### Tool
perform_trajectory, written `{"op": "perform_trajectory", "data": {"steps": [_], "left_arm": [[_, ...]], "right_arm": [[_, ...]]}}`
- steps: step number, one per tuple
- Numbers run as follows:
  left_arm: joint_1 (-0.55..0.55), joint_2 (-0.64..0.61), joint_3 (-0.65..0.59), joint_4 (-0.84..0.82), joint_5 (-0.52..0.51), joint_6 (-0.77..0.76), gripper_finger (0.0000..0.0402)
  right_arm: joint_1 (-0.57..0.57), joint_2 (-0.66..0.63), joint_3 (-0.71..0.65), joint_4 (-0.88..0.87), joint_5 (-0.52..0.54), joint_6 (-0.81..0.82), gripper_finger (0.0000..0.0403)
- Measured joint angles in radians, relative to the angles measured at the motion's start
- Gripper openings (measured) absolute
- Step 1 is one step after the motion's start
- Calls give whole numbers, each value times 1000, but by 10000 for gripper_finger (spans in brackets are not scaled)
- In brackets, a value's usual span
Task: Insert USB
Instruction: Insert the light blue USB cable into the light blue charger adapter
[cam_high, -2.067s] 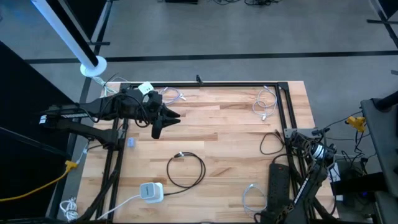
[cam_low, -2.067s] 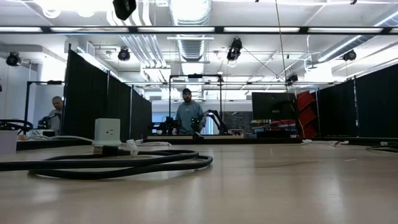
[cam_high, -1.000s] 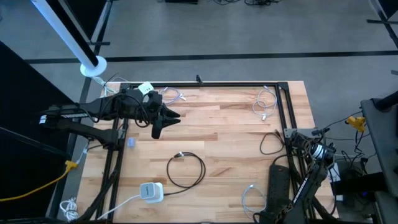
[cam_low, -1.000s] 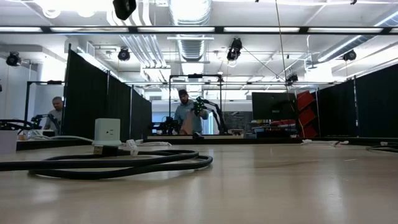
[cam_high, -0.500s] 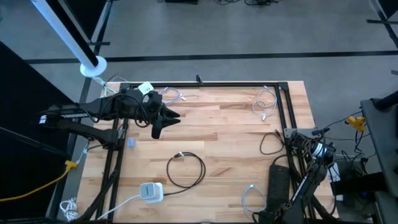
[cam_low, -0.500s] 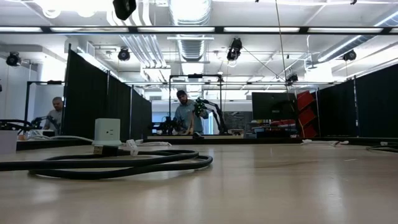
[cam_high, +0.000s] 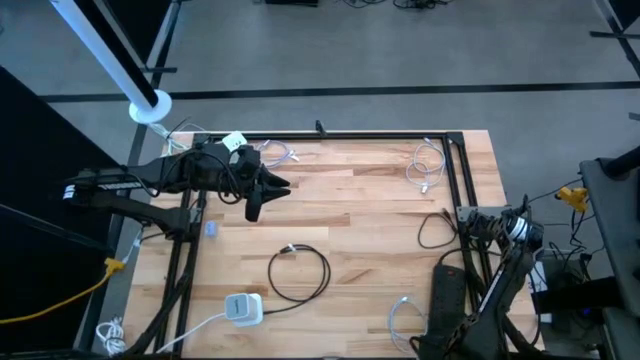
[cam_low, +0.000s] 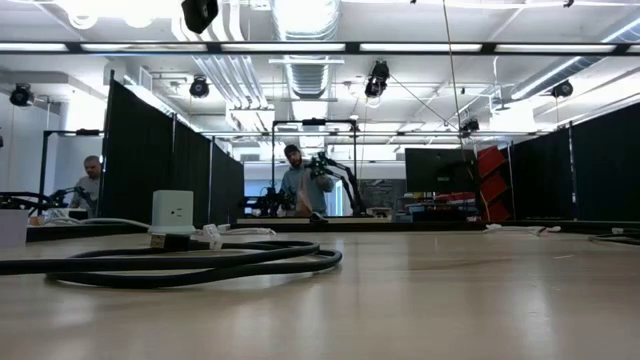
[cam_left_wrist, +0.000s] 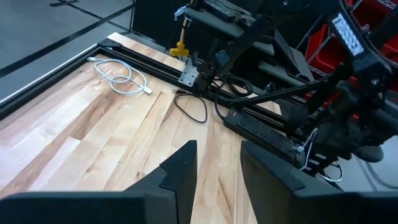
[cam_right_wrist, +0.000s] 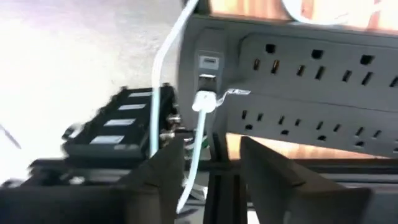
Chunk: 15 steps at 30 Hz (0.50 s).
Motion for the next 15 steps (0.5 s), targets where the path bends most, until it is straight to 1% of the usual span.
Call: {"op": "perform_trajectory", "data": {"steps": [3, 7, 10, 12, 15], "left_arm": [[0, 0, 0, -2, 0, 1, 118], [1, 0, 0, -7, 0, 8, 118], [1, 0, 0, -7, 0, 8, 113], [1, 0, 0, -7, 0, 9, 110], [1, 0, 0, -7, 0, 8, 106]], "right_arm": [[-19, -50, 1, -38, 49, -56, 186], [-80, -138, 0, -230, 200, -63, 208], [-163, -205, -21, -360, 299, -70, 211], [-242, -260, -58, -375, 313, -92, 207], [-371, -352, -147, -344, 313, -148, 198]]}}
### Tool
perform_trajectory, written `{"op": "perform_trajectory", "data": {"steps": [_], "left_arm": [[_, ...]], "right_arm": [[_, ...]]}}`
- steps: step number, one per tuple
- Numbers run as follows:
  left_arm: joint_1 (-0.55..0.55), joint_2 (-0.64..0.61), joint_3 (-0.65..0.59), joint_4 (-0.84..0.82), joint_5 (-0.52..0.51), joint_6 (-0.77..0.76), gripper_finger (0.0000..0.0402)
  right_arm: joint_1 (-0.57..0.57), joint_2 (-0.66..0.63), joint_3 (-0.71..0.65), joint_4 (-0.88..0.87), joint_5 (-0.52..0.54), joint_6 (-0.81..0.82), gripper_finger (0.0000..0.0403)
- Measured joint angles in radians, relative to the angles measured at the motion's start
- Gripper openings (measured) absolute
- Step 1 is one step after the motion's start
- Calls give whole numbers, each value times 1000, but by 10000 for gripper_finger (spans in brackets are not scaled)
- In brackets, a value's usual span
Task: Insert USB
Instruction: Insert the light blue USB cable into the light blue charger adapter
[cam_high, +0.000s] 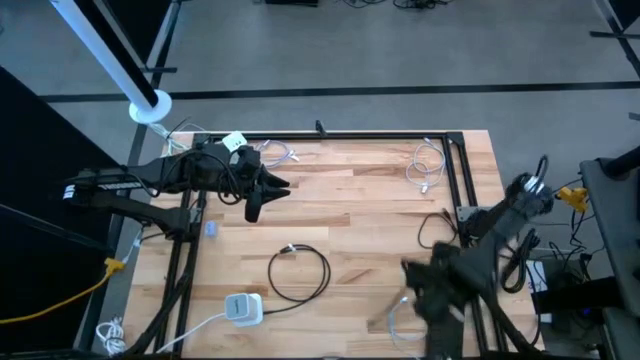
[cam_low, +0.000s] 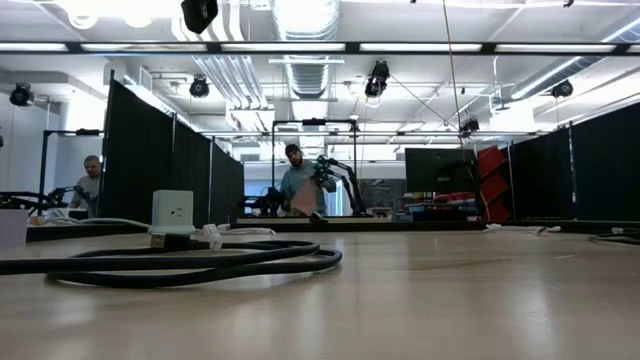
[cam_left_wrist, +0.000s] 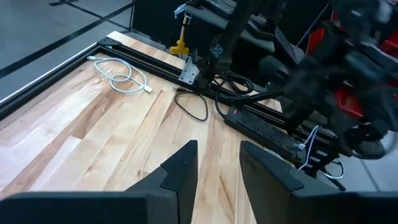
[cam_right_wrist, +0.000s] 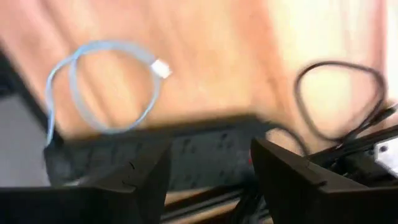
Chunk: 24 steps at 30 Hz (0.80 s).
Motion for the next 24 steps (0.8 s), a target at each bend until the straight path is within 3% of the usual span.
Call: {"op": "perform_trajectory", "data": {"steps": [8, 14, 19, 24], "left_arm": [[-10, -17, 0, -83, 3, -107, 115], [-53, -46, 0, -142, -21, -187, 114], [-64, -56, 0, -148, -90, -199, 106], [-13, -58, 0, -142, -315, -230, 109]], "right_arm": [[-334, -235, -362, 165, -55, -103, 174], [-481, -318, -603, 336, -110, -124, 161], [-544, -310, -695, 413, -87, -118, 153], [-597, -310, -721, 421, -90, -146, 151]]}}
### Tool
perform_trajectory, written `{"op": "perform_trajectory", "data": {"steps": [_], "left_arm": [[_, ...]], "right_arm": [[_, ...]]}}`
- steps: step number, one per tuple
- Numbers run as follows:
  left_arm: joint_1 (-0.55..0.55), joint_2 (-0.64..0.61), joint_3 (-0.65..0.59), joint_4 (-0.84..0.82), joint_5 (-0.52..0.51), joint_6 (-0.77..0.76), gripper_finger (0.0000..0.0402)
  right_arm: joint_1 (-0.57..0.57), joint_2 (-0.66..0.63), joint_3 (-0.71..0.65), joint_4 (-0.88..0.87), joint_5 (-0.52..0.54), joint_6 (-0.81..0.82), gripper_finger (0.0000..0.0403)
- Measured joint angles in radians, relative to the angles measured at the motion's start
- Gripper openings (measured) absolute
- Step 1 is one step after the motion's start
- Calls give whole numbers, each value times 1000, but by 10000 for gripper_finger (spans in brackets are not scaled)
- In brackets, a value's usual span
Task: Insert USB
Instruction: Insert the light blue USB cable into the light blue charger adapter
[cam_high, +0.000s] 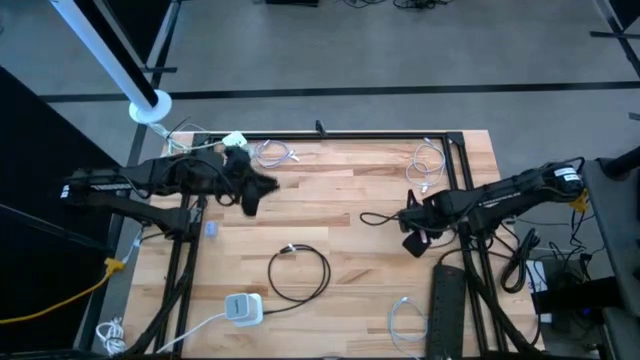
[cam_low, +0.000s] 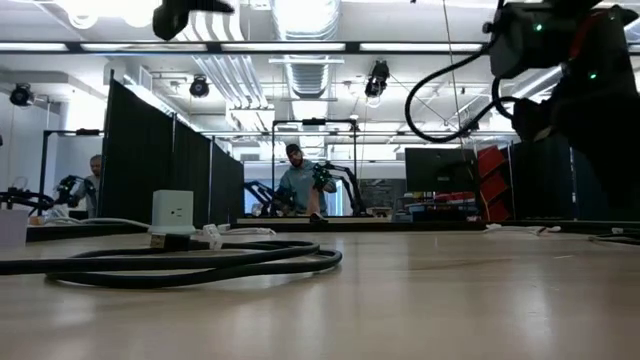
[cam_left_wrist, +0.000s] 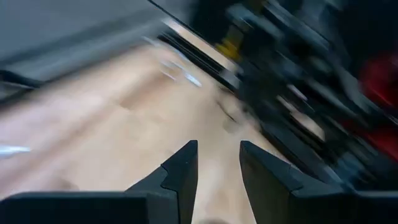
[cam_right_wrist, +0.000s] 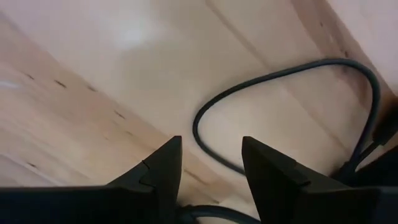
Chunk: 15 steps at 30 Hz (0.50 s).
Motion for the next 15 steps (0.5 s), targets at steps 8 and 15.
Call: {"op": "perform_trajectory", "data": {"steps": [8, 15], "left_arm": [[229, 26, 0, 2, 156, -45, 111], [349, 86, 1, -5, 376, 27, 105]], "right_arm": [[-72, 0, -1, 7, 0, -92, 170], [-105, -1, -1, 9, 11, -153, 186]]}}
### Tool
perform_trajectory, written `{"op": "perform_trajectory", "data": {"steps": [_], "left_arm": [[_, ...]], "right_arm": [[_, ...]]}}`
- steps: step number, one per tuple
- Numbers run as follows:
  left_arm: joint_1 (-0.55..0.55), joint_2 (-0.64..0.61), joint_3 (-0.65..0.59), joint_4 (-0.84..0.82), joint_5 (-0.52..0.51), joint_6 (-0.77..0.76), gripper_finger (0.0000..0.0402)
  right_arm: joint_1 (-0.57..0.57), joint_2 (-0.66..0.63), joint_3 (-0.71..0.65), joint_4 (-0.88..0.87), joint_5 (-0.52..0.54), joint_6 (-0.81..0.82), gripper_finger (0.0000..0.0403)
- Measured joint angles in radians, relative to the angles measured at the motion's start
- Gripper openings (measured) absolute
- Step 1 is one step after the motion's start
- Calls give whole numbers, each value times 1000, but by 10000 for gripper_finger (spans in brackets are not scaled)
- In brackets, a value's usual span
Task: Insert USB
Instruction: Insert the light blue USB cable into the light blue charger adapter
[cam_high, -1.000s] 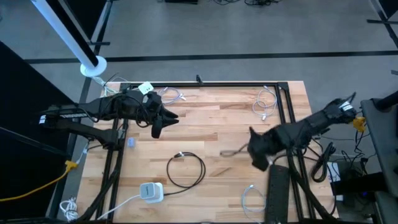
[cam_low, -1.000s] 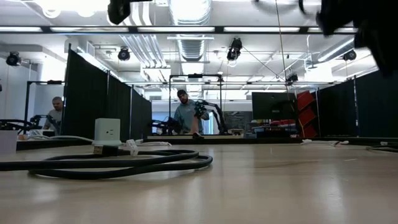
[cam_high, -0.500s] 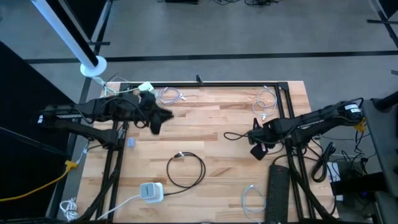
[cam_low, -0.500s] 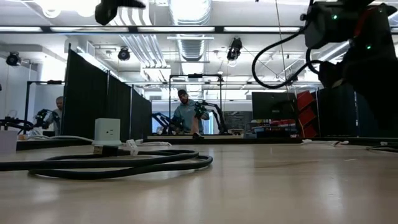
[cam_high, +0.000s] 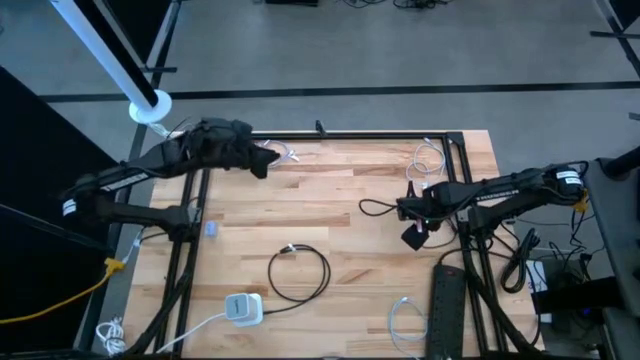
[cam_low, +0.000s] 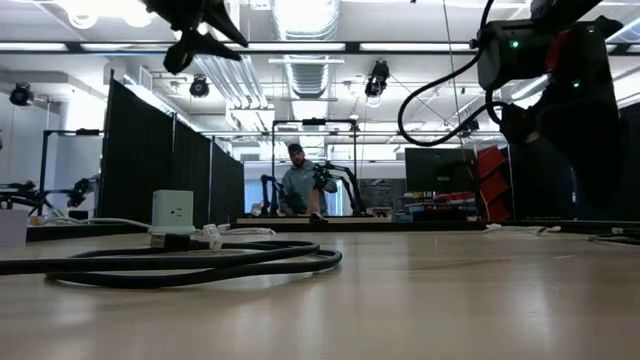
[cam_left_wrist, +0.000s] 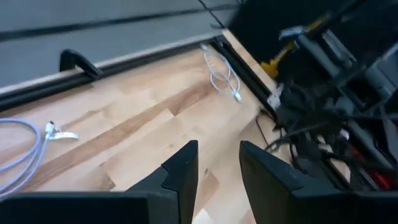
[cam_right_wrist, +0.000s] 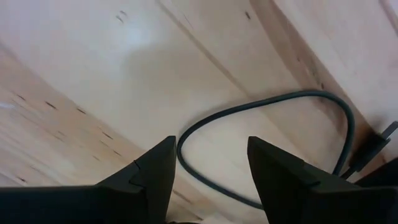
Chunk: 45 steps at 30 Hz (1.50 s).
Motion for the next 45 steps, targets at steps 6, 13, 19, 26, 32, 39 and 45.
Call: {"op": "perform_trajectory", "data": {"steps": [6, 13, 19, 26, 32, 39, 45], "left_arm": [[-54, 106, 162, -251, 36, 182, 104], [-98, 301, 423, -799, -206, 239, 128], [-168, 414, 396, -1024, -159, 226, 203], [-272, 484, 217, -1034, -139, 295, 293], [-300, 528, 18, -1035, -100, 297, 313], [-300, 573, -129, -1018, -103, 305, 314], [-305, 591, -195, -977, -111, 367, 314]], "right_arm": [[3, -12, 34, -3, 2, -47, 196], [3, -57, 113, -3, 56, -59, 197], [3, -92, 161, 0, 127, -54, 195], [3, -103, 174, 6, 149, -61, 195], [3, -102, 175, 36, 164, -84, 195], [3, -102, 175, 57, 174, -93, 195], [3, -102, 174, 57, 174, -66, 195]]}}
